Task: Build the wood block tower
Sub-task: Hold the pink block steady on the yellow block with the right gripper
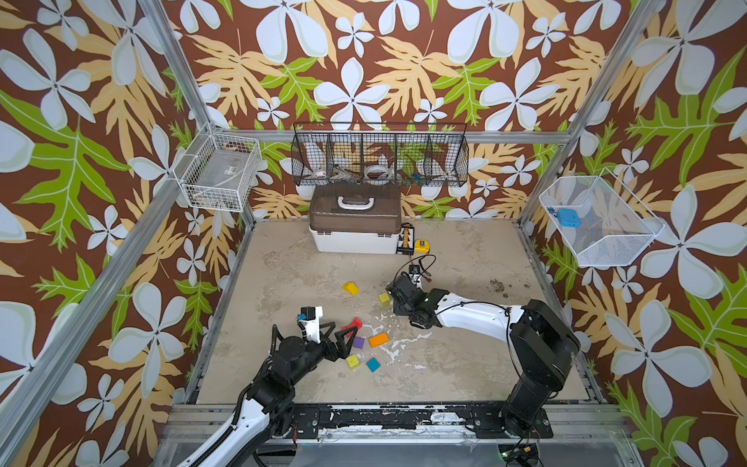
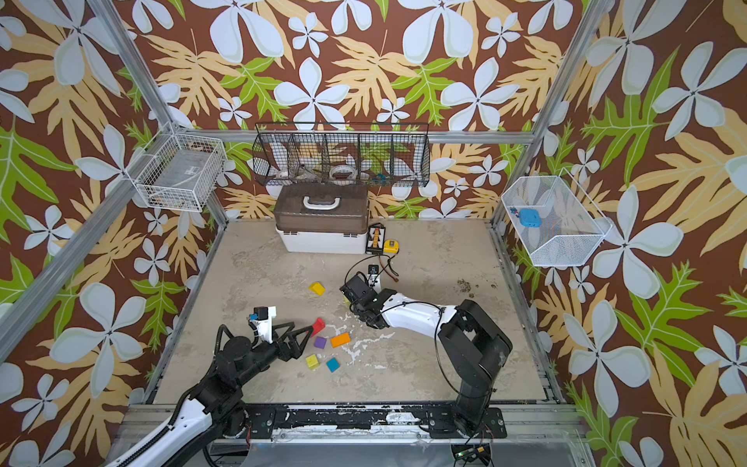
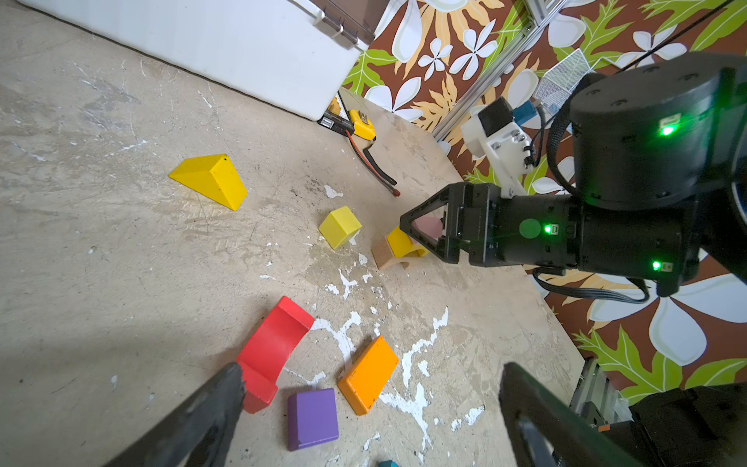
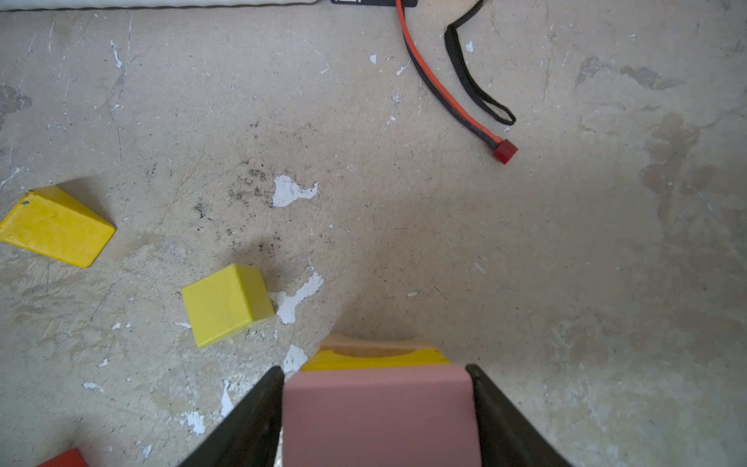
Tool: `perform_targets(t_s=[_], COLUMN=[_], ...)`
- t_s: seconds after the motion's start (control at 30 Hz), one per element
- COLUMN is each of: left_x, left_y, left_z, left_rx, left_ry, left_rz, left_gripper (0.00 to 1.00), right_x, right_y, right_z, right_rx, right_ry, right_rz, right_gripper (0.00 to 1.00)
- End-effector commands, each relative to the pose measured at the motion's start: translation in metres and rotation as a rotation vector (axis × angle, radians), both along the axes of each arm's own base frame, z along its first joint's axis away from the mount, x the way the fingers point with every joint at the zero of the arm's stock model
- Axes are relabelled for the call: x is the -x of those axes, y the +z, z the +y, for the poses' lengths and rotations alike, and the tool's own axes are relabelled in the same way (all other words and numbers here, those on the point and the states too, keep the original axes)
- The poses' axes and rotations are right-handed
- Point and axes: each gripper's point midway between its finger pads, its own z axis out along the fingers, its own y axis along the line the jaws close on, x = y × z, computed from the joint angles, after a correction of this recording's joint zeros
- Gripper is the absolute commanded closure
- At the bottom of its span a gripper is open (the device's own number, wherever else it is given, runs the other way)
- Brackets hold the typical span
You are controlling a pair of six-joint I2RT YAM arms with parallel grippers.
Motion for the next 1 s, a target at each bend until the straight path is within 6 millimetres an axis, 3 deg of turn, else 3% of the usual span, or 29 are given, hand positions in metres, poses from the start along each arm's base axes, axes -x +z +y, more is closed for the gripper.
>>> perform_targets(t_s=[0.0,0.97], left_x=[-0.0012,-0.0011], left_y=[0.0106,0.0102], left_z=[-0.0021,-0.0025], left_rx=[0.023,0.022], left_ry=[-0.005,-0.007], left_rz=[-0.032,-0.032], left_gripper=[0.0,0.0], right_x=[-0.0023,-0.0043], right_y=[0.0031,0.0032], right_z=[-0.0023,-0.0062], right_rx=[0.003,0.006], right_ry=[-0.018,-0.036], right_rz=[-0.015,-0.02], right_gripper=[0.3,0.31])
